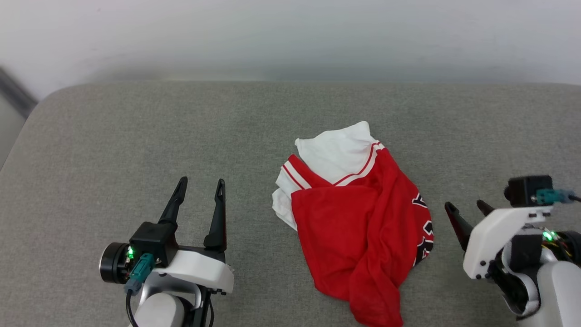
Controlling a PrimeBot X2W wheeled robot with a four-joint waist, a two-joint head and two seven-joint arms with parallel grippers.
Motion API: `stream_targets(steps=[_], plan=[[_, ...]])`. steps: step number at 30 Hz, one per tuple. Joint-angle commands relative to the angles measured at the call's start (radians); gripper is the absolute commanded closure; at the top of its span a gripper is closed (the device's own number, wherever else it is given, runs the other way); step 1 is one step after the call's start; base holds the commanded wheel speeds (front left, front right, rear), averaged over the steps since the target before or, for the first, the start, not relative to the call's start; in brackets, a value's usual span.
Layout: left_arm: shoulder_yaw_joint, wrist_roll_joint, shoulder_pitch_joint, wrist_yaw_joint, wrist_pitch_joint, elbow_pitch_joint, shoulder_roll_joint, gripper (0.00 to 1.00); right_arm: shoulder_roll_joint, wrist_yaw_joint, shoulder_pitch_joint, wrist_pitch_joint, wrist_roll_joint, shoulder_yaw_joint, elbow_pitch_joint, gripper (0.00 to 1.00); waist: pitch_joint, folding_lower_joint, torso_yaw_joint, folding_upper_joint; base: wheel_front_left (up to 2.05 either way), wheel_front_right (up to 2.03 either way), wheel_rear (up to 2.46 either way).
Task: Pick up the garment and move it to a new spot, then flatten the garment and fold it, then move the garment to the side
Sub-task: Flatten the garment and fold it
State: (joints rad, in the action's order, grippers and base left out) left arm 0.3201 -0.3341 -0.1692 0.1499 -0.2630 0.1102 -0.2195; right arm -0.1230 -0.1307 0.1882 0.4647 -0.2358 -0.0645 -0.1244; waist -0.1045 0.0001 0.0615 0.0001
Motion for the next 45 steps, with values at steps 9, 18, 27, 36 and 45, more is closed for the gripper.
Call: stream_targets(steps=[9, 18, 27, 36, 45], plan=[[-0.009, 0.027, -0.052, -0.031, -0.003, -0.002, 0.043, 0.00, -0.101, 0.000, 0.256, 0.201, -0.082, 0.226, -0.086, 0.00, -0.090, -0.0001, 0.083, -0.0001, 0.00, 0.00, 0.00], [-0.031, 0.048, -0.058, -0.052, -0.003, 0.009, 0.068, 0.00, -0.136, 0.000, 0.366, 0.277, -0.143, 0.359, -0.218, 0.00, -0.114, -0.0001, 0.105, -0.0001, 0.00, 0.00, 0.00], [-0.058, 0.065, -0.035, -0.067, -0.002, 0.022, 0.074, 0.00, -0.157, 0.000, 0.394, 0.270, -0.194, 0.364, -0.278, 1.00, -0.090, -0.0001, 0.060, -0.0001, 0.00, 0.00, 0.00], [-0.075, 0.070, -0.016, -0.072, -0.003, 0.033, 0.067, 0.00, -0.181, 0.000, 0.270, 0.208, -0.191, 0.238, -0.157, 1.00, -0.046, -0.0001, -0.015, -0.0001, 0.00, 0.00, 0.00], [-0.092, 0.060, 0.028, -0.063, -0.002, 0.034, 0.052, 0.00, -0.066, 0.000, -0.130, 0.231, -0.155, -0.023, 0.058, 1.00, -0.027, -0.0001, -0.072, -0.0001, 0.00, 0.00, 0.00]])
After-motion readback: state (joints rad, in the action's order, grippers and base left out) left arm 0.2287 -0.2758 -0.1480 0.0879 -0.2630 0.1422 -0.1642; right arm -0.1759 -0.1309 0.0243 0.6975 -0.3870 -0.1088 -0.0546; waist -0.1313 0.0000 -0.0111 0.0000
